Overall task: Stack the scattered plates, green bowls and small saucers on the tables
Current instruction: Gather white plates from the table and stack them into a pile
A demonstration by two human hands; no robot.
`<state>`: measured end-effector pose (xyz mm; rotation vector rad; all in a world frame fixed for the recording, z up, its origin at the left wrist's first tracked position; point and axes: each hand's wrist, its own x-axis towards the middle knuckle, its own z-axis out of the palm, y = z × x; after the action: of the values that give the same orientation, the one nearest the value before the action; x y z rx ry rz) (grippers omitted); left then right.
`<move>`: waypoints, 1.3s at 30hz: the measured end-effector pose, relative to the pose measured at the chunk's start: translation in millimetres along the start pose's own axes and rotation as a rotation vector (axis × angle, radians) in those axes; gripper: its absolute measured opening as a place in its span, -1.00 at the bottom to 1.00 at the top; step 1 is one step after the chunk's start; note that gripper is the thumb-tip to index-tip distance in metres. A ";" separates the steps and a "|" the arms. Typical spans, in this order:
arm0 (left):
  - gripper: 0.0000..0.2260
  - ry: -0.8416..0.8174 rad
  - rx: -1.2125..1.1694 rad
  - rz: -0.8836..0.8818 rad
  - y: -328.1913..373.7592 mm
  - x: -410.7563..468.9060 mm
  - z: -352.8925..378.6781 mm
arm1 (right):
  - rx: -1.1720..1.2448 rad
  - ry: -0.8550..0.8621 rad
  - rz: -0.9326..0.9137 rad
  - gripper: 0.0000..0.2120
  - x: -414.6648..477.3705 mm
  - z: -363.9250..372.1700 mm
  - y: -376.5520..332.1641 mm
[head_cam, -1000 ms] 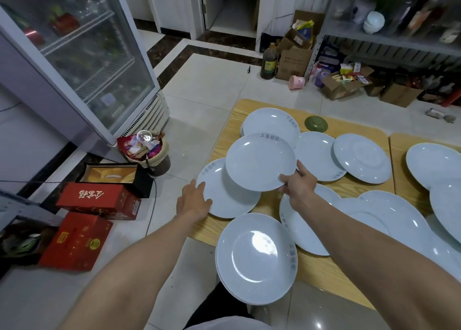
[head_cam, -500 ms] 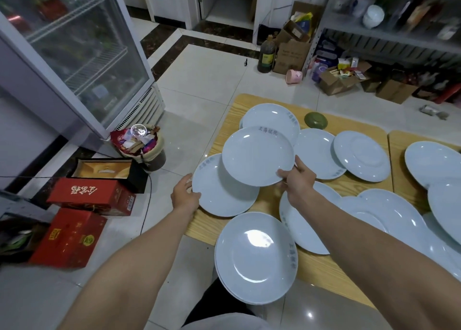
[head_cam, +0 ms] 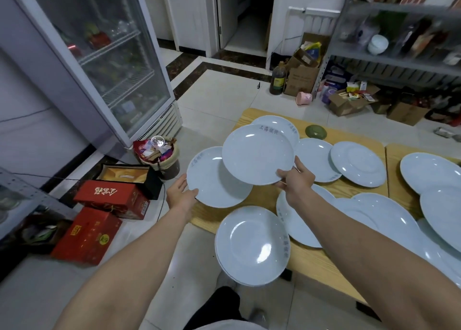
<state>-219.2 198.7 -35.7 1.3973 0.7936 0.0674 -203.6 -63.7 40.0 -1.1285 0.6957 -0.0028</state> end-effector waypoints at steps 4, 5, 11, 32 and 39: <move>-0.40 -0.008 0.033 0.013 -15.3 -32.4 -5.9 | 0.003 -0.036 0.006 -0.34 -17.5 -13.7 10.0; -0.40 -0.020 0.043 0.013 -20.3 -39.4 -7.2 | 0.009 -0.032 0.011 -0.33 -21.3 -17.8 13.2; -0.40 -0.134 0.014 -0.041 -44.6 -70.8 -12.7 | 0.009 0.019 0.039 -0.29 -42.5 -42.2 27.5; -0.49 -0.320 0.150 -0.029 -90.0 -94.9 -36.7 | 0.018 0.225 0.062 -0.27 -93.2 -89.2 79.8; -0.49 -0.351 0.196 -0.017 -91.6 -91.4 -39.6 | -0.013 0.232 0.077 -0.29 -98.8 -103.8 100.3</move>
<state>-345.3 168.0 -74.2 1.5326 0.5286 -0.2696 -368.5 -70.4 -17.9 -1.1238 0.9470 -0.0649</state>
